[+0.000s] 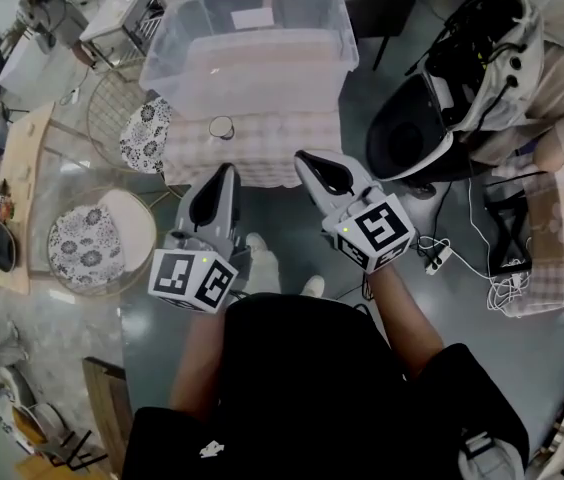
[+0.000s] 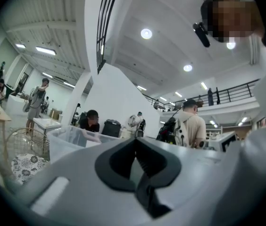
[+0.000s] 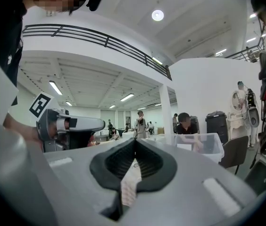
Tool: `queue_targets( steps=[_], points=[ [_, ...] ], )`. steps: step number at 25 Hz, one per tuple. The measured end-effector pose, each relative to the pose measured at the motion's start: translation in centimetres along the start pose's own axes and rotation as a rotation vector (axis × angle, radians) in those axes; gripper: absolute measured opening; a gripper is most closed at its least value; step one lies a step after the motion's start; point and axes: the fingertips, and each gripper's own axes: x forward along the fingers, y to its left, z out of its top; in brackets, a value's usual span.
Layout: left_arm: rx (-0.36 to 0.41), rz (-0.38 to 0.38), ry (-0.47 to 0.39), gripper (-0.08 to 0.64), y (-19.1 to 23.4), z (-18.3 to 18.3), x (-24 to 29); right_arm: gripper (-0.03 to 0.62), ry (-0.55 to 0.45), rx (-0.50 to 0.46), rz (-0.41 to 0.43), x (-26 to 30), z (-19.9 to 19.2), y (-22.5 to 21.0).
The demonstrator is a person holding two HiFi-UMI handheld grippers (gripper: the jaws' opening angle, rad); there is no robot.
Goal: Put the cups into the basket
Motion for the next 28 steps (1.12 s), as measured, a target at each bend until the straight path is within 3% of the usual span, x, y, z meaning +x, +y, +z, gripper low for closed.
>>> queue_targets(
  steps=[14, 18, 23, 28],
  points=[
    [-0.018, 0.025, 0.011, 0.008, 8.7, 0.5, 3.9, 0.0, 0.027, 0.007, -0.001, 8.7, -1.1, -2.3],
    [-0.028, 0.006, 0.013, 0.008, 11.0, 0.7, 5.6, 0.0, 0.037, 0.005, -0.009, 11.1, -1.3, -3.1],
    [-0.103, -0.031, -0.005, 0.008, 13.4, 1.8, 7.6, 0.0, 0.043, 0.006, -0.03, 13.9, -1.0, -4.6],
    [-0.1, -0.041, 0.009, 0.008, 15.8, 1.9, 9.1, 0.0, 0.056, 0.015, -0.05, 16.5, -1.0, -5.5]
  ],
)
